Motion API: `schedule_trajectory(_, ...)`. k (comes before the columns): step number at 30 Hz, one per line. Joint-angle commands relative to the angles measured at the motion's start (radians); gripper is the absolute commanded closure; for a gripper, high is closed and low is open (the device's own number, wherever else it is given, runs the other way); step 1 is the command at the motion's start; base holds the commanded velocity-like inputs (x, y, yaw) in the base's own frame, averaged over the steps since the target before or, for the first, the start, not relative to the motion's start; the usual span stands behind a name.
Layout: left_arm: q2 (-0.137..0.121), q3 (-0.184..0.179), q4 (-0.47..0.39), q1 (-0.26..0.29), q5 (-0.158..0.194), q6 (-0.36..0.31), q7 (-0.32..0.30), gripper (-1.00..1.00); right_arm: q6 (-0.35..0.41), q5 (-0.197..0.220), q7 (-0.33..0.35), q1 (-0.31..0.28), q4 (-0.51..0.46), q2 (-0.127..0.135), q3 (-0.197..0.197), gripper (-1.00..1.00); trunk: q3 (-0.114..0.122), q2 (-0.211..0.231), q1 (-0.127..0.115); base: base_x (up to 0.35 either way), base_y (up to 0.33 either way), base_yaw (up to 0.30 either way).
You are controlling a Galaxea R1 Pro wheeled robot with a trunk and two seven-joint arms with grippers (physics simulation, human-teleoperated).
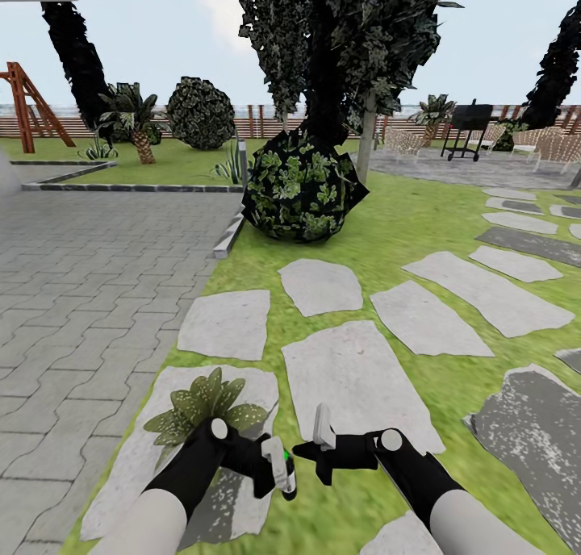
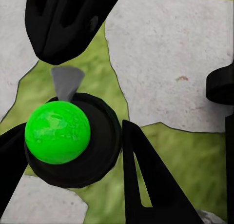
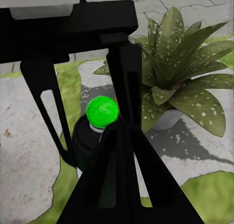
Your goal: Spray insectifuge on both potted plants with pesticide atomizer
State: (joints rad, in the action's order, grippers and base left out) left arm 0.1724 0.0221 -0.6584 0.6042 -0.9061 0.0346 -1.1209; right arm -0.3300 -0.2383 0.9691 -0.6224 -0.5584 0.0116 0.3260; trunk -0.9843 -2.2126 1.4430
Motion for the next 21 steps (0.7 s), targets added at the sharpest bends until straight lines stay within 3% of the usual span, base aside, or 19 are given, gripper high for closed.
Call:
schedule_trajectory(1,0.001,0.002,-0.001,0.0,-0.002,0.004,-0.004,1.0,-0.005,-0.006,-0.001,0.0,-0.002,0.001,0.003,1.0,-0.001,0.0,0.0,0.0,0.0,0.0)
schedule_trajectory(16,0.002,0.001,-0.001,0.001,0.006,0.003,-0.003,1.0,-0.005,-0.006,-0.003,0.0,-0.002,0.001,0.004,1.0,-0.001,0.0,0.0,0.0,0.0,0.0)
schedule_trajectory(21,-0.008,-0.003,0.013,0.001,-0.007,-0.001,0.055,1.0,-0.005,-0.007,-0.002,0.0,-0.001,0.001,0.004,1.0,-0.001,0.0,0.0,0.0,0.0,0.0)
